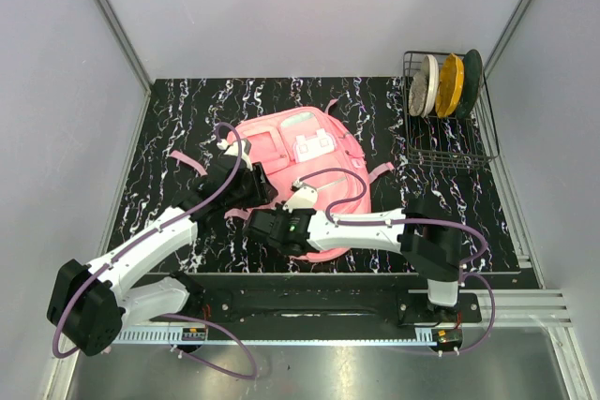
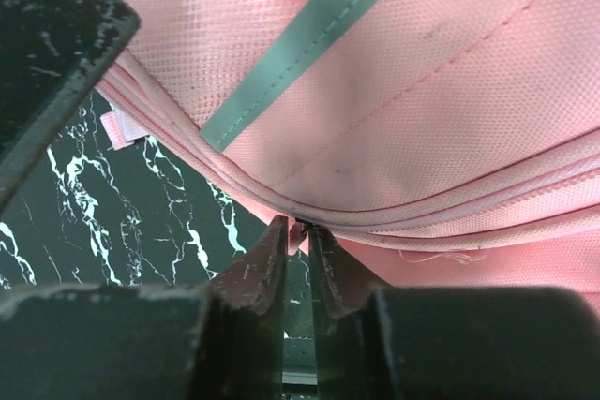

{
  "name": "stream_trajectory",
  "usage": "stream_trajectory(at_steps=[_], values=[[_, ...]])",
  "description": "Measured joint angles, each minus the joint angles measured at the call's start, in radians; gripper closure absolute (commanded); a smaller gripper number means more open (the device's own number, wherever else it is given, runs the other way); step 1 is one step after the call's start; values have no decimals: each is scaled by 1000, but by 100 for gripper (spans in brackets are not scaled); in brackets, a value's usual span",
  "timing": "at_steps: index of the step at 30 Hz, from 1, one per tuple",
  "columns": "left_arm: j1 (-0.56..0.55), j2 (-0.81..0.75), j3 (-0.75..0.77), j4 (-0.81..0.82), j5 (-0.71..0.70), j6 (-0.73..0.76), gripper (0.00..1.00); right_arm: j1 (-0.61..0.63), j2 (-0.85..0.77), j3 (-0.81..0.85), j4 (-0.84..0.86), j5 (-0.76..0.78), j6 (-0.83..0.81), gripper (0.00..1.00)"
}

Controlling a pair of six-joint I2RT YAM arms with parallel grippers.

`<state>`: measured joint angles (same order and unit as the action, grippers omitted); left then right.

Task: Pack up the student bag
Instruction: Zip the student bag at the center of the board.

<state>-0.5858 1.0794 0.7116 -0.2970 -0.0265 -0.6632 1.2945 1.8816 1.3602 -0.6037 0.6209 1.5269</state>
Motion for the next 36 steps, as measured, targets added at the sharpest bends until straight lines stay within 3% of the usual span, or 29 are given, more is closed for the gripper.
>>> stream_trajectory(at_steps=[1,8,9,12,20,32,35,36], values=[[0,0,0,0,1,0,53,0,0,-4,1,3,2,99],[1,0,0,0,5,0,47,0,-1,-35,39,15,-46,100],[1,0,0,0,5,0,39,0,-5,-39,47,14,-76,100],[1,-2,-2,0,17,2,31,0,-44,-74,85,14,-179,100],[2,-64,-52,3,47,-26,28,-8,-259,-340,320,-17,-419,100],[3,-2,-159,207,66,-131,39,-17,-274,-379,428,-59,-540,100],[6,23,-173,256,68,-153,46,-19,-274,-379,431,-64,-552,100],[7,31,-178,270,68,-158,54,-19,-274,-379,435,-65,-556,100]])
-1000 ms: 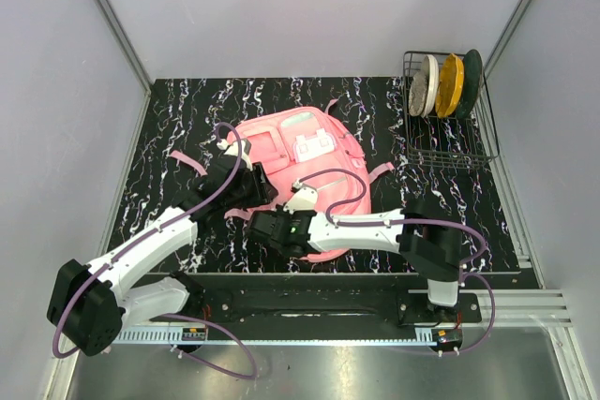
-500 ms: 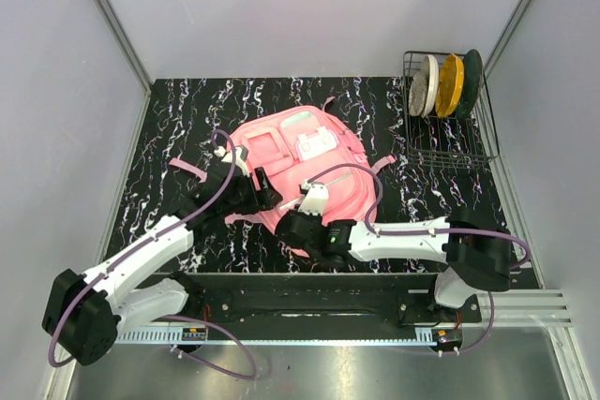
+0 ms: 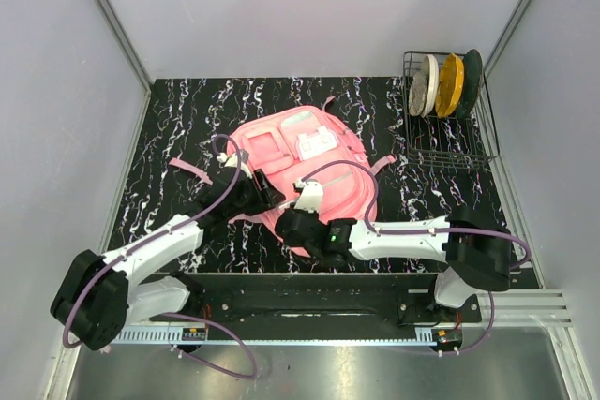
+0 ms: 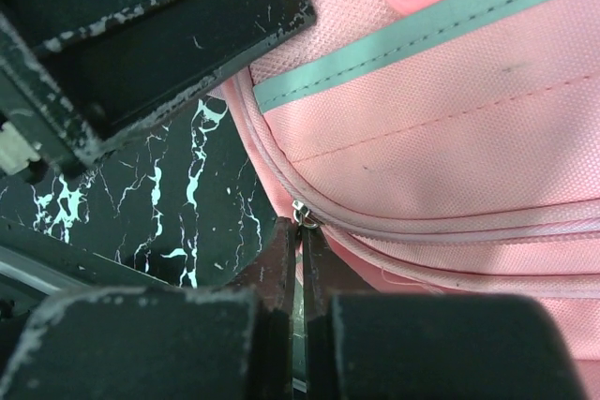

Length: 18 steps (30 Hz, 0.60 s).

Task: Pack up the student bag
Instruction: Zip the student bag at the center of the board.

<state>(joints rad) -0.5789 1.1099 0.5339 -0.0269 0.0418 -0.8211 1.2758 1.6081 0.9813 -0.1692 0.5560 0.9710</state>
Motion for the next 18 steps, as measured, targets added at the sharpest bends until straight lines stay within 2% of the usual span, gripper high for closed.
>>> stream_trajectory(at_steps=[3,4,7,18], values=[[3,28,0,28,0,-12,66,-1,0,0,1,0,-13,100],[4,35,0,35,1,-18,79,-2,0,0,1,0,-16,100],[6,44,0,55,1,-35,100,-8,0,0,1,-2,-32,100],[40,41,35,2,28,-23,100,-11,-17,-19,25,-19,-112,100]])
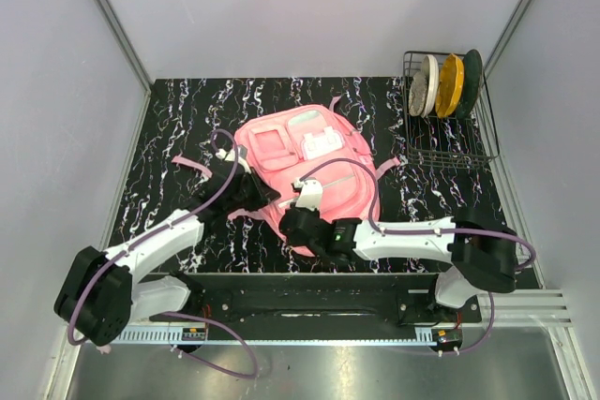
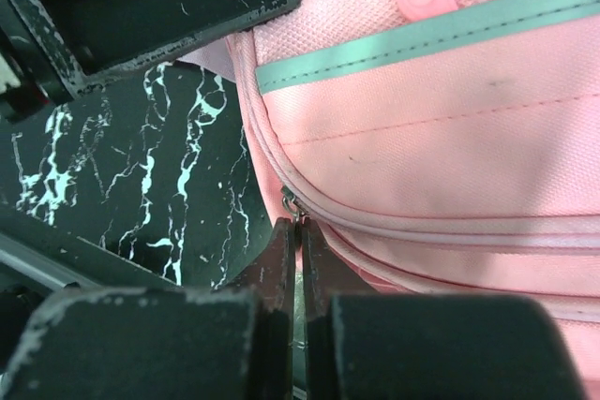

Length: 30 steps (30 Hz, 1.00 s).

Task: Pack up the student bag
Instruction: Zip the student bag at the center of the board.

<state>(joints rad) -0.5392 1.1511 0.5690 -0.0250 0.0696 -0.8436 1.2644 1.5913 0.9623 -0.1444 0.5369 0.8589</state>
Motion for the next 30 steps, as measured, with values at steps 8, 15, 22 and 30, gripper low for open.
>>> stream_trajectory(at_steps=[8,15,22,30], values=[[116,-46,18,-83,100,76,100,-29,-143,-114,29,-34,-24,100],[210,-81,25,-160,146,150,100,-103,-233,-183,27,-71,-88,100],[326,-91,56,-240,215,222,95,-186,-283,-208,28,-113,-165,100],[362,-92,78,-270,273,273,38,-194,-267,-205,36,-154,-208,100]])
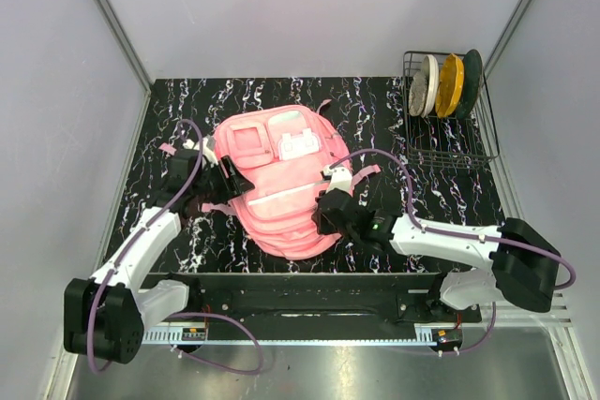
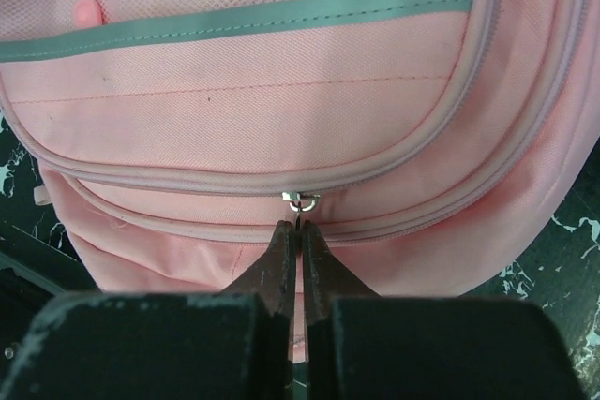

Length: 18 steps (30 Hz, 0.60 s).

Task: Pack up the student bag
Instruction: Zip the student bag at the center of the board.

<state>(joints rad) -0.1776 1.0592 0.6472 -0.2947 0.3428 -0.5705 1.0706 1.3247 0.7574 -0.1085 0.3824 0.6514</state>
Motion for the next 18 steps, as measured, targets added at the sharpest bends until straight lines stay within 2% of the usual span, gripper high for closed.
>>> stream_trajectory(at_steps=[3,6,10,14,18], values=[[3,-29,1,-5,-2,-1,37,0,26,2,5,-18,0,100],[3,-84,0,-12,-6,-2,32,-1,35,2,8,-29,0,100],[3,-158,-16,-24,-25,-5,20,-2,35,2,10,-36,-2,100],[3,-229,-37,-83,-53,-10,2,-4,35,2,11,-37,-4,100],[3,-280,-37,-124,-71,-14,1,-6,34,2,11,-41,-4,100]])
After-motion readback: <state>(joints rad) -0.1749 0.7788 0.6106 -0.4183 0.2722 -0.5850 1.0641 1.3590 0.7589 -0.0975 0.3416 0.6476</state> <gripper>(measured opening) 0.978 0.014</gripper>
